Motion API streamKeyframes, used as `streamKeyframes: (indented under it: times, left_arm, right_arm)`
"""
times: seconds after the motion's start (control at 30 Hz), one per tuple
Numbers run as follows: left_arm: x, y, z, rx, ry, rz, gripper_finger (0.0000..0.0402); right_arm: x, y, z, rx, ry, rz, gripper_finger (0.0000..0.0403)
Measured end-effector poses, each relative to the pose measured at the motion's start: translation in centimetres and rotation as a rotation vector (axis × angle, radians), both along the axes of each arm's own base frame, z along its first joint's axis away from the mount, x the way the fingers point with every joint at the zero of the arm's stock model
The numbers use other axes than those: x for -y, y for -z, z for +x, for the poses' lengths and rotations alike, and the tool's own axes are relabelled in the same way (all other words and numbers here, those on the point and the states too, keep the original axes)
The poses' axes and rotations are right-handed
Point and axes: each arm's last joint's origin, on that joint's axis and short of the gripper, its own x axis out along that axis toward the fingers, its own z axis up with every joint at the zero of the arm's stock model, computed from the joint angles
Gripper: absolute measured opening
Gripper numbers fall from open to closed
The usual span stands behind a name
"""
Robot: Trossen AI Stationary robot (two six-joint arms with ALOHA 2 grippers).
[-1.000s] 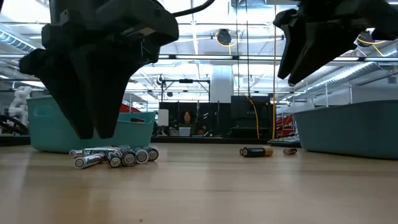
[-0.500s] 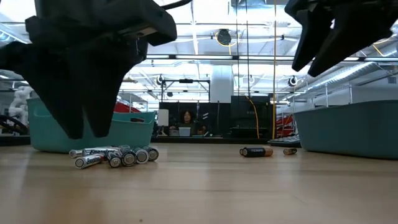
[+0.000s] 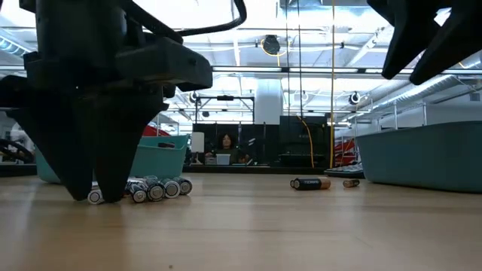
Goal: Sort batteries
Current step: Put the white battery into the green bin
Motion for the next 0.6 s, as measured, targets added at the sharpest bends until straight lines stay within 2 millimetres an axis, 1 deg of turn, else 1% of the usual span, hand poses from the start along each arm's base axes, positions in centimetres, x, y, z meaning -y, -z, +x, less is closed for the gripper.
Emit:
streamKeyframes:
  times: [0.23,0.37,0.47,0.6]
  left_arm:
    - [-0.3,0.0,-0.4,-0.046,0.006,0.033,0.0166]
    - [-0.5,0.0,-0.4,-0.062,0.068,0.037,0.0156]
    - [-0.9,0.0,-0.2,-0.064,0.096,0.031,0.0127]
    - [-1.6,0.3,0.4,-0.081,0.169,0.020,0.0067]
  right_arm:
    - [-0.2,0.0,-0.1,0.001,-0.006,0.000,0.0150]
    - [-0.2,0.0,-0.1,0.004,-0.011,0.001,0.0150]
    - [-0.2,0.0,-0.1,0.004,-0.014,0.000,0.0150]
    - [-0.2,0.0,-0.1,0.004,-0.015,0.000,0.0150]
